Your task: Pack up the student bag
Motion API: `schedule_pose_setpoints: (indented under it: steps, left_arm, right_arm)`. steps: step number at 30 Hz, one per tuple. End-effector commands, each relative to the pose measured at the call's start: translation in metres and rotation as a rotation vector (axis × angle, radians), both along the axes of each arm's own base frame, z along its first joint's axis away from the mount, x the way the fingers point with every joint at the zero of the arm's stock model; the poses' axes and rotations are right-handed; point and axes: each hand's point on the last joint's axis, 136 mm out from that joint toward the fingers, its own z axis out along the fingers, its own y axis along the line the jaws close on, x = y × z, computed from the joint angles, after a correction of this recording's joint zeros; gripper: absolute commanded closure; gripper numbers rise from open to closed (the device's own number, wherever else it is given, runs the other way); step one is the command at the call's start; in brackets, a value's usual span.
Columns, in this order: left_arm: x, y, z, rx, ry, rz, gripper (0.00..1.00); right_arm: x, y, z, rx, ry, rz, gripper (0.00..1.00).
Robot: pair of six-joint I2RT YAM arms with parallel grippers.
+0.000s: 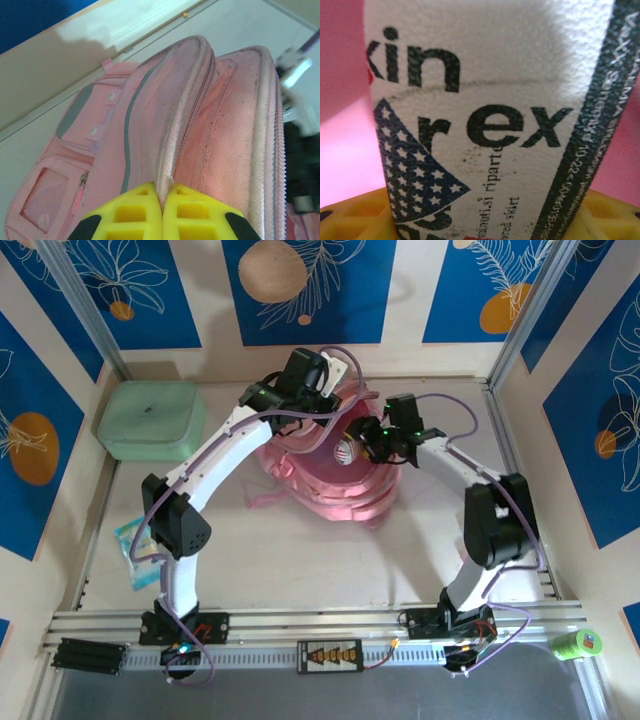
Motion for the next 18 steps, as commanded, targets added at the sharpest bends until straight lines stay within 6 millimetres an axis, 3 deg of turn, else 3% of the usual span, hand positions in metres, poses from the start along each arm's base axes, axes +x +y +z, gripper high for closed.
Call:
schedule_pose_setpoints:
  steps: [1,7,9,12,14,18]
  left_arm:
    - [0.011,-0.01,0.087,-0.194,-0.198,0.024,1.0]
    - [0.012,-0.013,0.097,-0.233,-0.218,0.016,1.0]
    - [0.013,-0.013,0.092,-0.223,-0.21,0.021,1.0]
    - [0.012,-0.015,0.087,-0.22,-0.195,0.003,1.0]
    - [0.01,-0.018,0.082,-0.226,-0.189,-0.014,1.0]
    - [0.009,-0.021,0.073,-0.232,-0.173,-0.021,1.0]
  right_arm:
    - [0.026,0.025,0.011,0.039,-0.054,-0.025,0.47]
    - [0.058,0.039,-0.003,0.044,-0.119,-0.031,0.31]
    - [0.057,0.04,0.0,0.045,-0.14,-0.001,0.23]
    - [0.044,0.025,-0.003,0.002,-0.142,-0.034,0.12]
    - [0.035,0.02,-0.005,-0.005,-0.144,-0.042,0.12]
    - [0.021,0.016,-0.015,-0.004,-0.105,-0.025,0.28]
